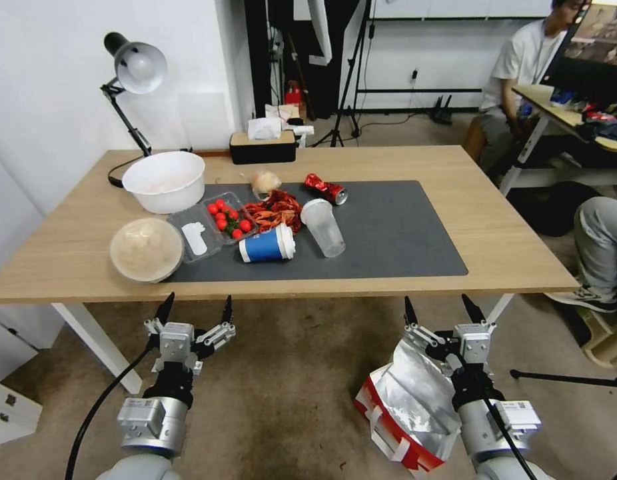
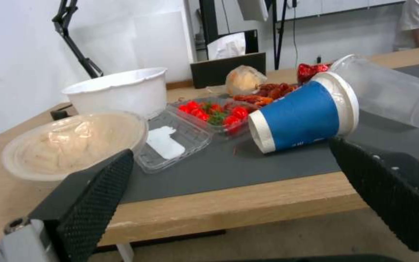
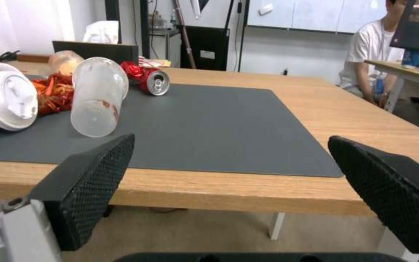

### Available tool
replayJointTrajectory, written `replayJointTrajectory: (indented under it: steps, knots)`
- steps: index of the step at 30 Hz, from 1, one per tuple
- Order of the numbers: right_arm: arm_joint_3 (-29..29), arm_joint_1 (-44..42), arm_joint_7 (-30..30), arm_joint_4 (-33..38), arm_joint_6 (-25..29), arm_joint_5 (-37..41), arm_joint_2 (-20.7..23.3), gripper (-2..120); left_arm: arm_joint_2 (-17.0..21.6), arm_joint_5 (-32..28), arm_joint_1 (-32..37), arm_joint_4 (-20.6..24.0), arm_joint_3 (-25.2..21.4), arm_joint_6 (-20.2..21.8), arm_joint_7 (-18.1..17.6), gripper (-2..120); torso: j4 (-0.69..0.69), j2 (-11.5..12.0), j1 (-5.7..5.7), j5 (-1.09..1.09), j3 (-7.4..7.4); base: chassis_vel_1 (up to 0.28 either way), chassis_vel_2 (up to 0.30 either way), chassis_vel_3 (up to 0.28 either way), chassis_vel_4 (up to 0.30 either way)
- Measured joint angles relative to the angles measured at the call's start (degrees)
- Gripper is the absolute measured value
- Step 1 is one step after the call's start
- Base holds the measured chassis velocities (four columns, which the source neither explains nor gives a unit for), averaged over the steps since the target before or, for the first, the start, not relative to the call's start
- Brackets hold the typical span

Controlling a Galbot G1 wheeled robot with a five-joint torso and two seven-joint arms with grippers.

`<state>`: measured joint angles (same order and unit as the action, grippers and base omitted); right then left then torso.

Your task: Pick up the food delivery bag from the floor and place it on the table.

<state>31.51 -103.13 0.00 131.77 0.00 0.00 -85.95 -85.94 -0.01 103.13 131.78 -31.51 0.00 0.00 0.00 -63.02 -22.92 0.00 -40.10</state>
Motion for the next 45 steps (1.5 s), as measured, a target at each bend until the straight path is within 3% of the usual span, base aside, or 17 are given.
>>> replayJointTrajectory:
  steps: [33, 36, 37, 39, 41, 43, 45]
  knots:
    - [0.00, -0.02, -0.07, 0.01, -0.88, 0.22, -0.02, 100, 0.21, -0.99, -0.37, 0.00, 0.88, 0.85, -1.02, 100, 0.02, 0.00, 0.00, 0.00, 0.00, 0.000, 0.000, 0.000, 0.000]
    - [-0.19, -0.33, -1.27, 0.60, -7.59, 1.84, -0.27, 100, 1.45, -6.62, -2.57, 0.00, 6.11, 6.52, -6.49, 100, -0.01, 0.00, 0.00, 0.00, 0.00, 0.000, 0.000, 0.000, 0.000]
    - [-0.19, -0.33, -1.27, 0.60, -7.59, 1.84, -0.27, 100, 1.45, -6.62, -2.57, 0.00, 6.11, 6.52, -6.49, 100, -0.01, 0.00, 0.00, 0.00, 0.00, 0.000, 0.000, 0.000, 0.000]
    - [-0.40, -0.58, -2.35, 1.19, -13.32, 3.29, -0.51, 100, 2.62, -11.92, -4.57, 0.00, 10.95, 11.84, -11.69, 100, 0.00, 0.00, 0.00, 0.01, 0.00, 0.000, 0.000, 0.000, 0.000]
    - [-0.32, -0.59, -2.62, 1.33, -14.03, 3.65, -0.60, 100, 3.00, -13.57, -5.21, 0.01, 12.48, 13.50, -13.30, 100, -0.01, 0.00, 0.00, 0.02, 0.00, 0.000, 0.000, 0.000, 0.000]
    - [0.13, -0.44, -2.89, 1.86, -14.43, 4.15, -0.72, 100, 4.29, -19.45, -7.44, 0.04, 17.93, 19.39, -19.04, 100, -0.01, 0.00, 0.00, 0.01, 0.00, 0.000, 0.000, 0.000, 0.000]
    - [0.21, -0.43, -2.89, 1.95, -14.43, 4.20, -0.73, 100, 4.67, -21.02, -7.88, 0.03, 19.42, 19.89, -20.48, 100, -0.03, 0.00, 0.00, -0.02, 0.00, 0.000, 0.000, 0.000, 0.000]
